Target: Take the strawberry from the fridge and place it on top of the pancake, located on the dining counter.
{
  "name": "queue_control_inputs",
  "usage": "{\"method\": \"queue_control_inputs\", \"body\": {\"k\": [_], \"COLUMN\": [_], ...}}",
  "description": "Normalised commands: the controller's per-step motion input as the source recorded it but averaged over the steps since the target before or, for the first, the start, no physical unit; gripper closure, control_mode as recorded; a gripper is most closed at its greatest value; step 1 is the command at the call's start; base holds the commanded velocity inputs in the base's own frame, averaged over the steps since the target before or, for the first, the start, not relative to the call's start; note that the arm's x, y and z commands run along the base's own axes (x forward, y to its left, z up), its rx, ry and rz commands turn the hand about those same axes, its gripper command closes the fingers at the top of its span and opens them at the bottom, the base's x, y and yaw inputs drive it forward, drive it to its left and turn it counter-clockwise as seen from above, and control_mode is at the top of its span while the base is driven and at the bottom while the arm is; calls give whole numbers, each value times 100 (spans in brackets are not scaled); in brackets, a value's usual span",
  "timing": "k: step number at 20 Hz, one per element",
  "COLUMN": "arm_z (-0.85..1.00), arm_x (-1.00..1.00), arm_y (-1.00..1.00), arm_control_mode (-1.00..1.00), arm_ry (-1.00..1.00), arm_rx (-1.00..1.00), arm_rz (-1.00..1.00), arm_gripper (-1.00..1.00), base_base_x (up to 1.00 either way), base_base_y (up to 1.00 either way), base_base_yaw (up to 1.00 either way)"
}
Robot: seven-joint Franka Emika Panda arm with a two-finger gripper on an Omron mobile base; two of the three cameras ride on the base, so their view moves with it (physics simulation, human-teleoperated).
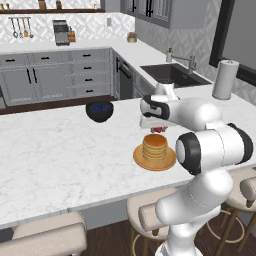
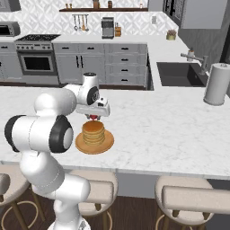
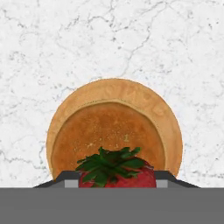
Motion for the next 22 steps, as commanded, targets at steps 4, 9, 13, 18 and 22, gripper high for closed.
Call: {"method": "queue_control_inputs", "body": {"k": [4,9,13,18,22], "arm_z": [-41,-24,0,0,-1], "arm_x": [-1,-15,-17,-7,0], "arm_y": [0,0,7,6,0], "arm_control_mode": [-100,-100,-100,-100,-100], "arm_ry": [10,7,0,2,1], "arm_rx": [0,0,0,0,0], "arm_rz": [0,0,0,0,0], "arm_gripper": [100,100,100,100,100], "base_base_x": [0,0,0,0,0], "base_base_y": [0,0,0,0,0], "base_base_yaw": [0,0,0,0,0]}}
